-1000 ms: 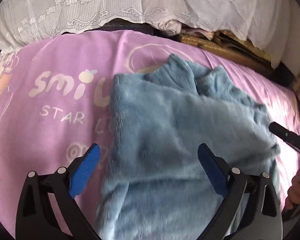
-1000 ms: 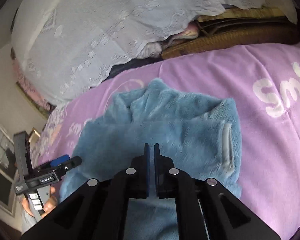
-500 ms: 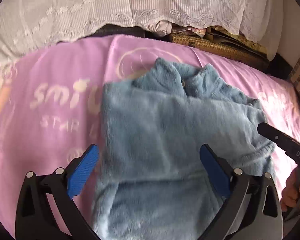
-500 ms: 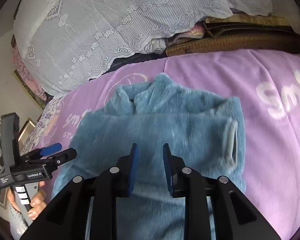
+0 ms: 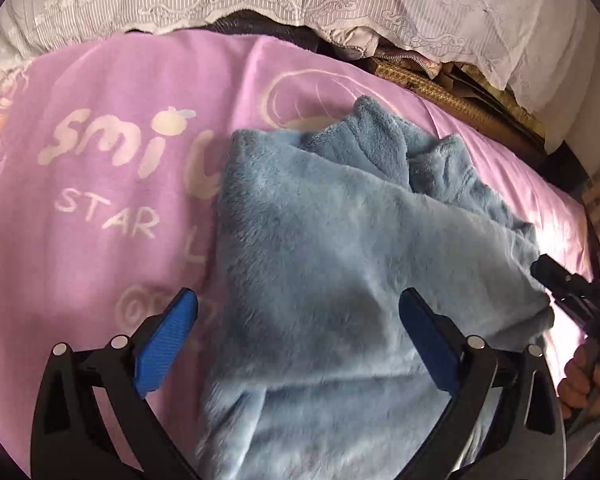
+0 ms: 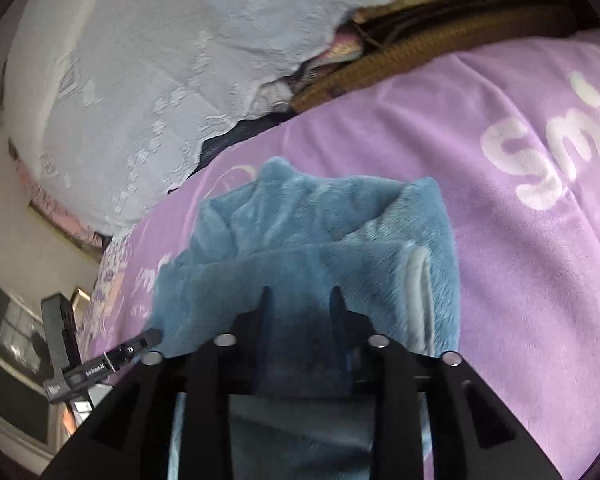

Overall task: Fold small clothes
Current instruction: 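Fold the hem up toward the collar with the right tool and release, then grasp the grey-trimmed jacket edge with both tools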

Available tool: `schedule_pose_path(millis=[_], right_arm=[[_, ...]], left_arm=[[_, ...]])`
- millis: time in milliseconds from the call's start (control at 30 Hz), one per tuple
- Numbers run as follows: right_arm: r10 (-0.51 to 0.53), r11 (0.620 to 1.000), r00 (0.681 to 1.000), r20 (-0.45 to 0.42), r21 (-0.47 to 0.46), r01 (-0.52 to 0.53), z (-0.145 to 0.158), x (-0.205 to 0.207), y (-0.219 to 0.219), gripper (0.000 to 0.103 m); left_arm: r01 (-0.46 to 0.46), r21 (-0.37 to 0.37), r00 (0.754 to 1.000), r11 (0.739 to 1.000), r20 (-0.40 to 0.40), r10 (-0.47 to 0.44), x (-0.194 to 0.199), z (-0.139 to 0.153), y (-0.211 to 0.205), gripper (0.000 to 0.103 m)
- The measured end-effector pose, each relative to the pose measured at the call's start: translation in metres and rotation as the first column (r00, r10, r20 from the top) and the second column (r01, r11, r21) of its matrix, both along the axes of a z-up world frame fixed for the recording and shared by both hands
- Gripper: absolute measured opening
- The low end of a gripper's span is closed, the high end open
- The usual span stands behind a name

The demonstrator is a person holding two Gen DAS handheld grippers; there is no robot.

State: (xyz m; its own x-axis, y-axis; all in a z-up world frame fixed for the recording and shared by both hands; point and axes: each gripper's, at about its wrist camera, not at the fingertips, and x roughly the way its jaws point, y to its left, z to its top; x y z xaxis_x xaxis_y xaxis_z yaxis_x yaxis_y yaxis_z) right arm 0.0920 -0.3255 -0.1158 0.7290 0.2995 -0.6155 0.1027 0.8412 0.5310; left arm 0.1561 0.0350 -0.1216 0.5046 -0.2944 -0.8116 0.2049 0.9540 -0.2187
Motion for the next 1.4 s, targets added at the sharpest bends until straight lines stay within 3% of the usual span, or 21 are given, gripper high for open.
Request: schedule_pose_path(millis=[33,100,200,300,400,567,667,733,933,1133,1233,1300,1333,1367,1400], right_arm=[[0.015,0.999,1.000,-0.013,-0.034,-0.016,-0.002,-0.002,0.007,0.042],[0.045,0.992,0.997,-0.059,-0.113,-0.052,-0.020,0.001,0.019,0.042],[0.046,0.986,0.998,-0.047,-0.158,-0.053,-0.021,0.000,0.024,0.042],[0.026,0.987,1.000,0.001,-0.156,-0.026,-0.014,-0.017,0.023,0.043],[0.023,0.987,0.999,0.042,-0.160,-0.016,-0.004,-0.052,0.021,0.055],[-0.014,0.986,1.000,-0.007,-0.164,0.012,-0.012,-0.110,0.005,0.057],[-0.023,0.993,1.000,-0.014,-0.114,0.021,-0.017,-0.144,-0.004,0.059],[-0.020,0.994,1.000,-0.007,-0.108,0.019,-0.016,-0.166,-0.005,0.064],[0.050,0.997,0.999,-0.015,-0.061,-0.051,-0.023,-0.216,0.004,0.065],[0.111,0.994,0.993,-0.027,0.002,-0.111,-0.027,-0.229,0.007,0.065],[0.156,0.987,0.987,-0.039,0.042,-0.154,-0.030,-0.217,0.010,0.065],[0.170,0.985,0.985,-0.038,0.050,-0.168,-0.030,-0.215,0.011,0.065],[0.171,0.984,0.985,-0.034,0.058,-0.169,-0.030,-0.216,0.011,0.064],[0.171,0.983,0.985,-0.032,0.067,-0.168,-0.030,-0.218,0.010,0.062],[0.170,0.983,0.985,-0.032,0.075,-0.167,-0.030,-0.217,0.008,0.060]], left_arm=[[0.000,0.023,1.000,1.000,-0.017,0.001,0.001,-0.005,0.000,0.098],[-0.006,0.021,0.996,1.000,-0.086,0.008,0.009,-0.025,0.002,0.099],[-0.011,0.057,0.998,0.998,-0.064,0.015,0.003,-0.021,-0.002,0.099],[-0.027,0.018,0.998,0.999,-0.062,0.028,-0.015,-0.016,0.007,0.098],[-0.007,-0.004,0.998,1.000,-0.064,0.007,-0.045,-0.018,0.022,0.098],[0.023,0.026,0.998,0.999,-0.058,-0.022,-0.106,-0.023,0.041,0.098],[0.057,0.026,0.997,0.998,-0.056,-0.055,-0.141,-0.026,0.052,0.098],[0.079,0.004,0.995,0.997,-0.057,-0.078,-0.164,-0.027,0.059,0.098],[0.117,-0.131,0.991,0.984,-0.056,-0.125,-0.205,-0.028,0.080,0.098],[0.109,-0.257,0.986,0.960,-0.097,-0.138,-0.183,-0.034,0.088,0.095],[0.129,-0.270,0.981,0.954,-0.105,-0.162,-0.173,-0.036,0.086,0.095],[0.148,-0.285,0.978,0.947,-0.100,-0.183,-0.177,-0.035,0.083,0.088],[0.167,-0.305,0.974,0.938,-0.099,-0.205,-0.181,-0.034,0.081,0.081],[0.184,-0.321,0.968,0.929,-0.105,-0.228,-0.183,-0.035,0.078,0.066],[0.191,-0.319,0.966,0.928,-0.110,-0.236,-0.184,-0.036,0.076,0.063]])
